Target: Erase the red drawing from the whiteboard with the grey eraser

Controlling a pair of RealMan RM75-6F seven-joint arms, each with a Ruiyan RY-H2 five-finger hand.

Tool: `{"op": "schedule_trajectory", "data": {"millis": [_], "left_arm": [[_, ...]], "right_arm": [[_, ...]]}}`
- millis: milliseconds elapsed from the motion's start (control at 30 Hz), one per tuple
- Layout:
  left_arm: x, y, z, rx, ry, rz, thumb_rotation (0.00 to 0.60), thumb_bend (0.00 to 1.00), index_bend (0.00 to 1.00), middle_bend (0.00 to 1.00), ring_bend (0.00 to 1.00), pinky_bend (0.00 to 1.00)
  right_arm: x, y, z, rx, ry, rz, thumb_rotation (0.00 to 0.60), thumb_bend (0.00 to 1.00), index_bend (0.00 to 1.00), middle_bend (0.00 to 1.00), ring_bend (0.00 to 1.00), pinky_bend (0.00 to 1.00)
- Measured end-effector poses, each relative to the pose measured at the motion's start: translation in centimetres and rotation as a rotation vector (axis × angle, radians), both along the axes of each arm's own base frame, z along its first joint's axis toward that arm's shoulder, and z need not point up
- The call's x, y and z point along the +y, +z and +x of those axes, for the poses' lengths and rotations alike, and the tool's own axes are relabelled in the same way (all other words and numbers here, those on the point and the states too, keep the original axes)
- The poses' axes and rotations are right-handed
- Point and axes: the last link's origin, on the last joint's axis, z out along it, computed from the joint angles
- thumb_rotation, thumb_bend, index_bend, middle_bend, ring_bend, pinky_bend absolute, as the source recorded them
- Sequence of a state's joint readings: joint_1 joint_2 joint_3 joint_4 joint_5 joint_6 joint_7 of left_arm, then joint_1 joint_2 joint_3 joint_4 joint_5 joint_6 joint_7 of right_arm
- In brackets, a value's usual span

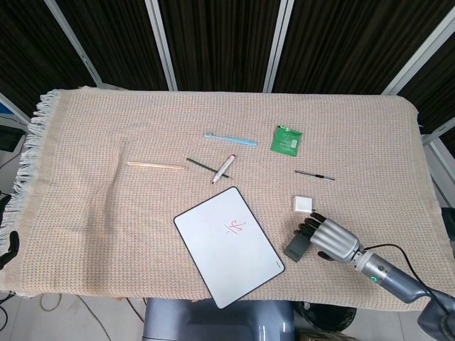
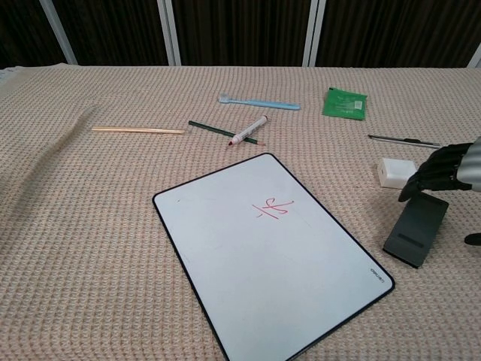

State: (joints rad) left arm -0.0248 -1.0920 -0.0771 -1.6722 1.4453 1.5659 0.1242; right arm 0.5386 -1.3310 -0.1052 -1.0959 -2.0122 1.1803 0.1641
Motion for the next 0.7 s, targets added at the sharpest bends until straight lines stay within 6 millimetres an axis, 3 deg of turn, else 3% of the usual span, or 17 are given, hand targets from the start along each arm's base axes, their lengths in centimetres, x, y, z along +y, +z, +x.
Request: {"op": "schedule_trajectory", "data": {"millis": [400,700], "left_arm": [[0.1,0.0,-0.1,0.002,0.003,0.004,0.600,0.53,0.07,0.00,0.00,0.00],[0.1,0.1,-0.1,0.002,0.005,0.004,0.600,0.53,0.07,0.00,0.00,0.00]], "right_arm": [[-0.6,-1.1,1.6,0.050,0.048,0.029,0.600,0.32,0.30,0.31,0.27,0.26],[-1.0,-1.7,2.4,0.079,0.060,0.033,0.600,0.37,0.39,0.38,0.34,0.33]]}}
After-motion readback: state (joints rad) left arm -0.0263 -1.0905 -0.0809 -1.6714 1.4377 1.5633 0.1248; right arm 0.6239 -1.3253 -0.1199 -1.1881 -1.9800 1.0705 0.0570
